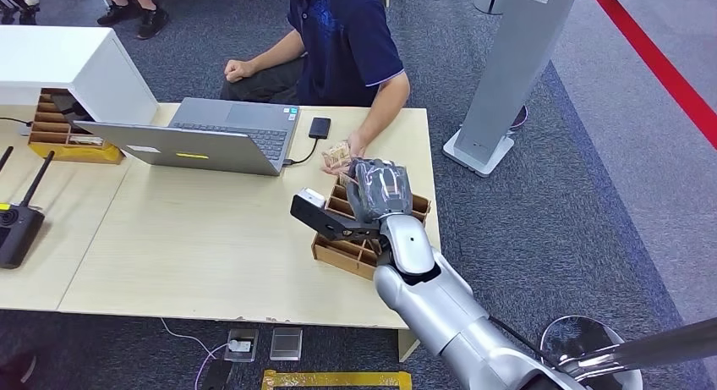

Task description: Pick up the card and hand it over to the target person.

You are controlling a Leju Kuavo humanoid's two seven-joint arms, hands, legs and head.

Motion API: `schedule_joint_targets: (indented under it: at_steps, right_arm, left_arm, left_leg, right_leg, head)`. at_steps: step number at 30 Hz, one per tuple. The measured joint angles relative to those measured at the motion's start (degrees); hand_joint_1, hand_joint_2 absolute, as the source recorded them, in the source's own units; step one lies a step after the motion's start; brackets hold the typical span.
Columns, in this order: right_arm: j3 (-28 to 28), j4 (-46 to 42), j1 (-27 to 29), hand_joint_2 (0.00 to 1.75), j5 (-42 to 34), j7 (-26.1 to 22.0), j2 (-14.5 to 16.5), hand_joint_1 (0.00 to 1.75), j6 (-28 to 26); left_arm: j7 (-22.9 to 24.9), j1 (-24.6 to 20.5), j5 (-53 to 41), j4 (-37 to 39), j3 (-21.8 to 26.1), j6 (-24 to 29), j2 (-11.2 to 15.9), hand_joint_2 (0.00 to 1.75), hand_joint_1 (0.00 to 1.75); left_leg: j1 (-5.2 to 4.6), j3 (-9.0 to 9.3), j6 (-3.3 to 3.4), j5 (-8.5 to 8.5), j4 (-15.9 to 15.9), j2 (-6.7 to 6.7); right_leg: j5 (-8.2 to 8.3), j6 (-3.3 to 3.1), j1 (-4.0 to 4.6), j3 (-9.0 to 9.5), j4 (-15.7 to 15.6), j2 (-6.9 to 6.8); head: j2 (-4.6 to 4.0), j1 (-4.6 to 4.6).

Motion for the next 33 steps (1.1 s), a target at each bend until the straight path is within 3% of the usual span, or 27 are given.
schedule_joint_targets:
  at_steps: [5,8,15,19,33]
  right_arm:
    - [-2.75,-11.61,1.37,1.75,-0.16,0.80,-3.20,1.55,-0.45]
    - [-4.10,-11.97,0.31,1.75,-0.19,-0.93,-3.27,1.56,-2.47]
    - [-8.07,11.69,-9.02,1.75,0.71,-8.65,0.96,1.52,-14.56]
    - [-8.22,23.78,-12.83,1.75,2.50,-10.04,2.62,1.47,-17.16]
    - [-5.61,33.95,-13.45,1.75,4.35,-8.78,4.21,1.54,-17.31]
  left_arm:
    - [-0.75,0.03,0.21,0.22,0.39,-0.30,-0.43,0.00,0.00]
    - [-1.24,0.05,-0.10,0.28,0.15,-0.88,-0.59,0.00,0.00]
    - [-3.17,0.07,-1.35,0.80,-1.07,-2.77,-1.01,0.00,0.00]
    - [-2.80,-0.01,-2.03,0.78,-1.87,-2.72,-0.51,0.00,0.00]
    - [-1.58,-0.09,-3.13,0.43,-2.08,-2.21,0.97,0.00,0.00]
  left_leg:
    - [0.03,-0.17,0.02,-0.02,0.12,-0.07]
    - [0.02,-0.18,0.03,-0.03,0.14,-0.05]
    - [-0.01,-0.14,0.01,0.00,0.12,0.12]
    - [-0.01,-0.02,0.00,0.02,0.04,0.18]
    - [0.02,-0.01,-0.03,-0.02,0.01,0.18]
  right_leg:
    - [-0.04,-0.01,0.04,-0.12,0.07,-0.15]
    - [-0.04,0.00,0.03,-0.14,0.09,-0.13]
    - [0.02,-0.03,0.00,-0.19,0.13,0.04]
    - [0.06,-0.03,0.00,-0.09,0.06,0.10]
    - [0.03,-0.08,0.04,-0.05,0.04,0.09]
  head:
    - [0.00,0.00]
    - [0.00,0.00]
    - [0.00,0.00]
    - [0.00,0.00]
    - [0.00,0.00]
